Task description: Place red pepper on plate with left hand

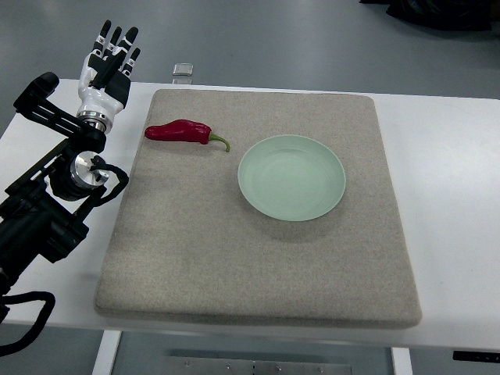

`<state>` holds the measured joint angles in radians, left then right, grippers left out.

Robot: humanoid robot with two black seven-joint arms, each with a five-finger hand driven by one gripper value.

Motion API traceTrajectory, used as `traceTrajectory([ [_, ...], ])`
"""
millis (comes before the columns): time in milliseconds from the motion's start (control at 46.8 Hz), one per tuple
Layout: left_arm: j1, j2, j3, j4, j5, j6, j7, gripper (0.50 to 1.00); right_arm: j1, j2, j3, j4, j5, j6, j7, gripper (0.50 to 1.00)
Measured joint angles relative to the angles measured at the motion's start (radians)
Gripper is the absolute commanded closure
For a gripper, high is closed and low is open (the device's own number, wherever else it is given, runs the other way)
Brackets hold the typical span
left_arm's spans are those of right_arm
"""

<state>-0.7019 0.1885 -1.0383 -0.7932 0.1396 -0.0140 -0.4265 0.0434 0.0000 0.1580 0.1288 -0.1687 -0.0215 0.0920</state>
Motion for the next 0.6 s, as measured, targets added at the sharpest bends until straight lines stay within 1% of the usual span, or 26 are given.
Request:
traceTrajectory([
  [599,0.000,0.002,0.005,0.004,-0.002,-0.001,0.000,0.501,0.000,0.000,0.000,0.000,0.000,0.000,0.000,0.568],
])
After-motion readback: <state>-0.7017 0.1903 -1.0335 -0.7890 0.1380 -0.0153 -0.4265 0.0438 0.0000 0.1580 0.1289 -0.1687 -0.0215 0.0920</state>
